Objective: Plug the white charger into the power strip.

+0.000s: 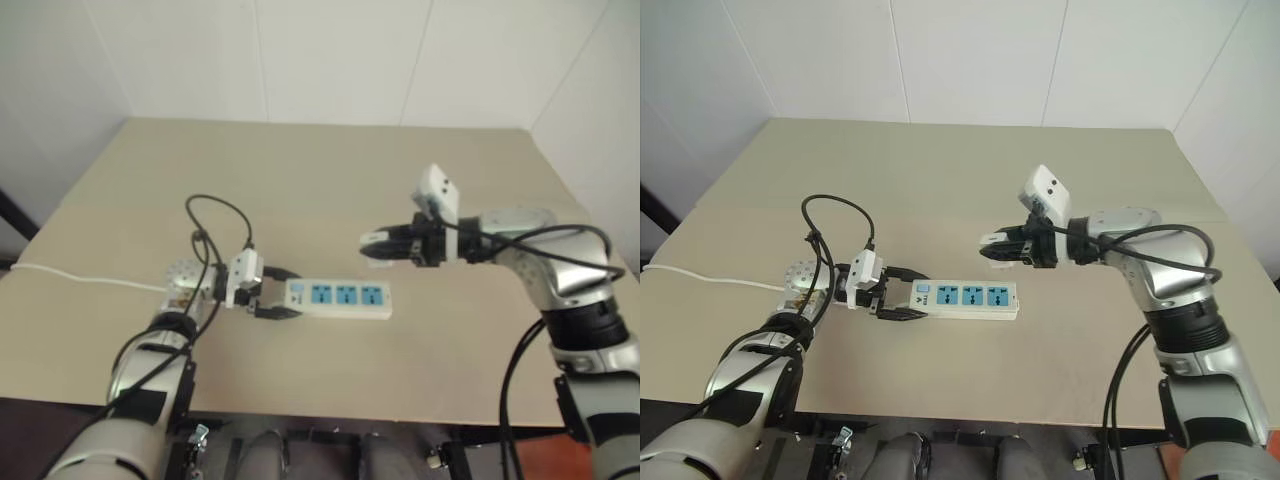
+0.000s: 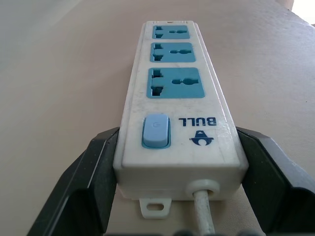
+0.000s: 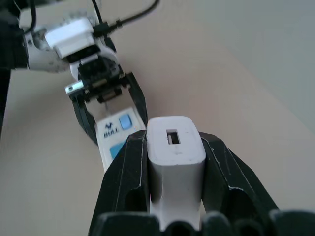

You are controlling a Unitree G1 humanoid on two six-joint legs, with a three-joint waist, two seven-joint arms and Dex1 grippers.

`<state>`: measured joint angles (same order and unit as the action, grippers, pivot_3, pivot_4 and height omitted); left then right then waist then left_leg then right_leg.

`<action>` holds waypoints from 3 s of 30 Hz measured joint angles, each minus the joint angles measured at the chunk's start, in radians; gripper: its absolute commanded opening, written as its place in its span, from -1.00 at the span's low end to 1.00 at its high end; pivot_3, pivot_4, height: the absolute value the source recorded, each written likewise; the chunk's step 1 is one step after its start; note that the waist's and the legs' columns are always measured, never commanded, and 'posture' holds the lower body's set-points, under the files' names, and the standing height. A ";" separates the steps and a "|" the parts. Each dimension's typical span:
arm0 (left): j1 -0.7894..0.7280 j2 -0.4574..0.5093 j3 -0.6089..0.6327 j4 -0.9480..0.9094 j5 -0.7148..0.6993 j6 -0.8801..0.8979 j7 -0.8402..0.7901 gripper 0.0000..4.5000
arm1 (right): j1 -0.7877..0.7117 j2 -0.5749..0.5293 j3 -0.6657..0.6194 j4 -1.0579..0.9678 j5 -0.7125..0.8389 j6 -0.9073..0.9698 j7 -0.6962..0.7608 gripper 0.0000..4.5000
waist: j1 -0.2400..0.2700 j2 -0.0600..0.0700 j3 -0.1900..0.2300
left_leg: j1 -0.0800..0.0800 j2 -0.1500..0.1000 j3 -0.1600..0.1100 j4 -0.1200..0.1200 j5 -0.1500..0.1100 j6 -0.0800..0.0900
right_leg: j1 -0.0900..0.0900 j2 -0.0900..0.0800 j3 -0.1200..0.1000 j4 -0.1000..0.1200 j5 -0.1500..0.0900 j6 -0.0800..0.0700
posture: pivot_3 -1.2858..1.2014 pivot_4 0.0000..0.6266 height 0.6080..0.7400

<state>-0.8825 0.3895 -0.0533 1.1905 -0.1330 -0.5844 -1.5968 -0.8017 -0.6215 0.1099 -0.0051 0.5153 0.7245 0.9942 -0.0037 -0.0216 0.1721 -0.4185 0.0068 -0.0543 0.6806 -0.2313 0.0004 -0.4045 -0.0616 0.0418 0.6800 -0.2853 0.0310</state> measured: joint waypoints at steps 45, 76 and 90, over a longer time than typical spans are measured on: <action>-0.011 0.037 -0.054 0.001 -0.025 0.065 -0.005 0.44 | -0.047 0.413 -0.018 0.732 -0.151 -0.679 0.325 -0.50 | -0.020 0.001 0.000 | 0.008 0.001 0.001 -0.003 0.000 0.000 | 0.002 0.001 0.001 0.003 0.000 0.000 | 0.03 -0.52 1.00; -0.011 0.047 -0.036 0.006 -0.011 0.083 -0.013 0.44 | -0.071 0.454 -0.069 0.883 -0.209 -0.805 0.398 -0.50 | -0.035 0.001 0.000 | 0.010 0.001 0.001 -0.003 0.000 0.000 | 0.002 0.001 0.002 0.004 0.000 0.000 | 0.03 -0.52 1.00; -0.011 0.049 -0.032 0.006 -0.008 0.084 -0.015 0.44 | -0.072 0.479 -0.079 0.938 -0.258 -0.870 0.378 -0.50 | -0.037 0.001 0.000 | 0.011 0.001 0.002 -0.004 0.000 0.000 | 0.003 0.001 0.002 0.004 0.000 0.000 | 0.03 -0.52 1.00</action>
<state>-0.8939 0.4388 -0.0853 1.1961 -0.1407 -0.5003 -1.6117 -0.8742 -0.1421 0.0309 0.9325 0.2577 -0.1457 1.3725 -0.0404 -0.0209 0.1719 -0.4076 0.0081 -0.0528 0.6766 -0.2312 0.0001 -0.4018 -0.0605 0.0438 0.6839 -0.2853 0.0309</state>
